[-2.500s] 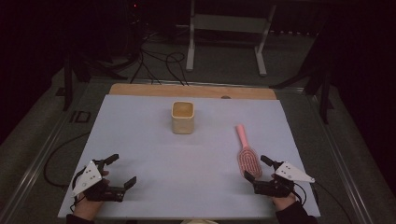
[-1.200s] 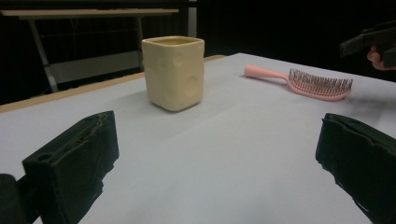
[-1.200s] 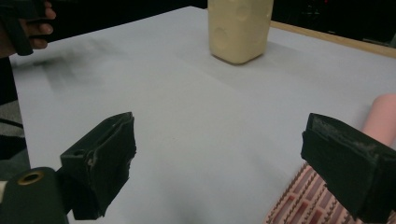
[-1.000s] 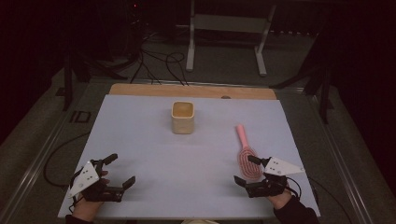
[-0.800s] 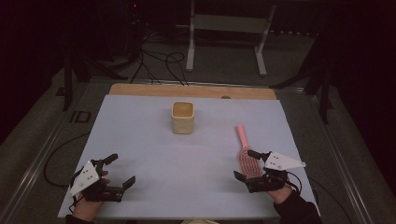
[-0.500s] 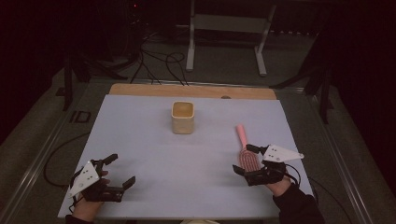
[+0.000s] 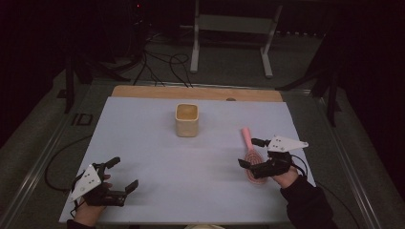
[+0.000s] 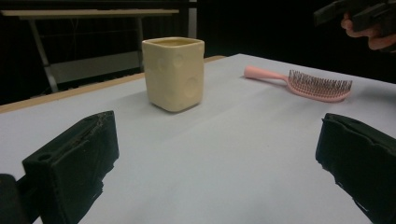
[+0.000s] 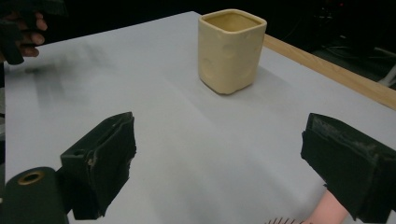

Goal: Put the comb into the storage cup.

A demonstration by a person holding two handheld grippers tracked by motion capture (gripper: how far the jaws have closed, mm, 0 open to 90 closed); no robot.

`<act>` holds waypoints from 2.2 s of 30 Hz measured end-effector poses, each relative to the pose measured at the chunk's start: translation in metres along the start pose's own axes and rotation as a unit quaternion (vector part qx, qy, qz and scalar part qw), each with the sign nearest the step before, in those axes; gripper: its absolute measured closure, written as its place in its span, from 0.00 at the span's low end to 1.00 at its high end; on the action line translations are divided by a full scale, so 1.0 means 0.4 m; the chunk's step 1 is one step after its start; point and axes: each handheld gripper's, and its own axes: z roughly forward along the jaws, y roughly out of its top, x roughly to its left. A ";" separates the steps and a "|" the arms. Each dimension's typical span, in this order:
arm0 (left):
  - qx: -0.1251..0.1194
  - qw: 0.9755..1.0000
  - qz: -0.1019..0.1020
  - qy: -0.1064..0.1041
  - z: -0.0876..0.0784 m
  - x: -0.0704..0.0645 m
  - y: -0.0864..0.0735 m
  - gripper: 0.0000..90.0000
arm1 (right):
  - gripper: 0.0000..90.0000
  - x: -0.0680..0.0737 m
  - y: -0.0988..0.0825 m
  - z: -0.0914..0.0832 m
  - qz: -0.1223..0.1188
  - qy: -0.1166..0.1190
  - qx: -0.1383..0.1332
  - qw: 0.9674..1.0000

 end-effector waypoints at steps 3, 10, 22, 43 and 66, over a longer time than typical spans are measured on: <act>0.001 1.000 -0.001 0.000 0.001 0.000 0.000 0.01 | 0.11 -0.016 0.009 0.006 -0.001 -0.001 0.003 1.000; 0.000 1.000 -0.001 0.000 0.000 0.000 0.000 0.01 | 0.11 -0.038 0.023 0.017 0.001 -0.003 0.010 1.000; 0.002 1.000 -0.001 -0.003 0.002 0.000 -0.002 0.01 | 0.11 -0.098 0.040 0.045 0.017 -0.001 0.017 1.000; 0.001 1.000 -0.005 -0.004 0.002 0.002 -0.002 0.01 | 0.27 -0.187 0.025 0.112 0.044 -0.008 0.069 0.997; 0.000 1.000 -0.008 -0.006 0.001 0.005 -0.003 0.01 | 0.76 -0.215 0.000 0.187 -0.004 0.000 0.182 0.983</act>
